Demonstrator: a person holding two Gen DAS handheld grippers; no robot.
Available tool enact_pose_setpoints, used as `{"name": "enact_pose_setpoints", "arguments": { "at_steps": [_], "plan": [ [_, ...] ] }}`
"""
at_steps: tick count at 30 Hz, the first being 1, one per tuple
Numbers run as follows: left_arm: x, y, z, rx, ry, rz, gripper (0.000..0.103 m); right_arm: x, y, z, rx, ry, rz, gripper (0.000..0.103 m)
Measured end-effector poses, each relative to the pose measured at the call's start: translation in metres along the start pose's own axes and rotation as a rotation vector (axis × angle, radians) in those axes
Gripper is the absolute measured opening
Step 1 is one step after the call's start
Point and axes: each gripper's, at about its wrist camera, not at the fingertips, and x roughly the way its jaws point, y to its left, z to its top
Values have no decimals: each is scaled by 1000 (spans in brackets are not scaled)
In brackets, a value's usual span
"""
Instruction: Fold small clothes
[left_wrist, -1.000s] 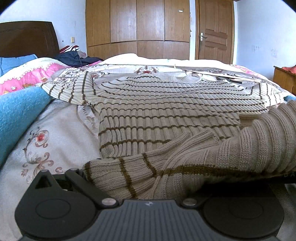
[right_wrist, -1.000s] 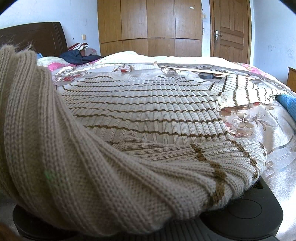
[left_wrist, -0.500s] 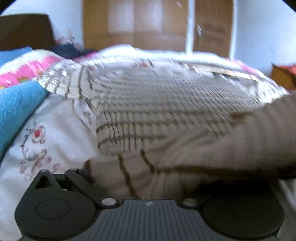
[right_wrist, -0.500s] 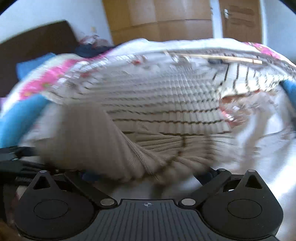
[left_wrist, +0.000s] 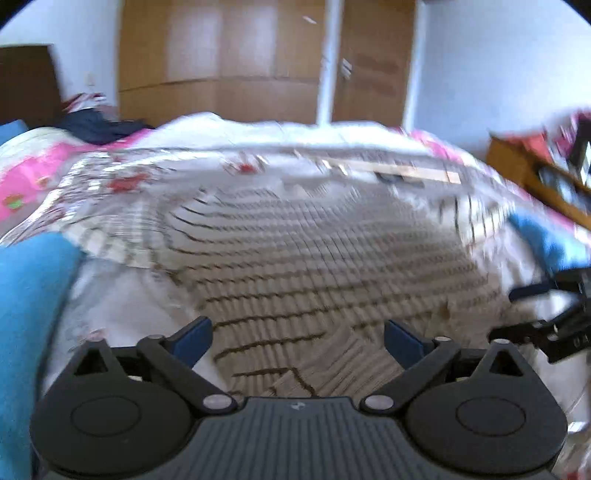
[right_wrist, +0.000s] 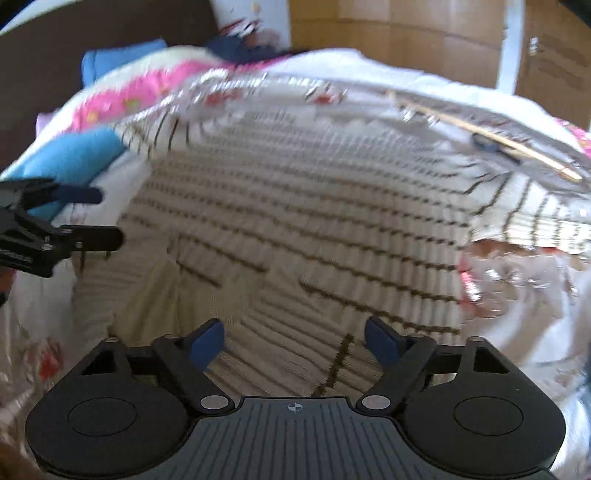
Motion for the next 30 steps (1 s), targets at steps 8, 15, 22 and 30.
{"name": "enact_pose_setpoints", "arguments": {
  "at_steps": [8,15,22,30],
  "plan": [
    [46,-8,-10,84,208,-69,49,-8,-10,-7,71,111,77,11],
    [-10,-3,-28,80,294,-261,19,-88,1,-45,81,158,45,5],
    [-79,7,-62,17,284,-171,19,-127,13,-87,106,239,-92,12],
    [-112,13,-69,-46,221,-136,25,-144,50,-62,-14,154,-80,17]
  ]
}}
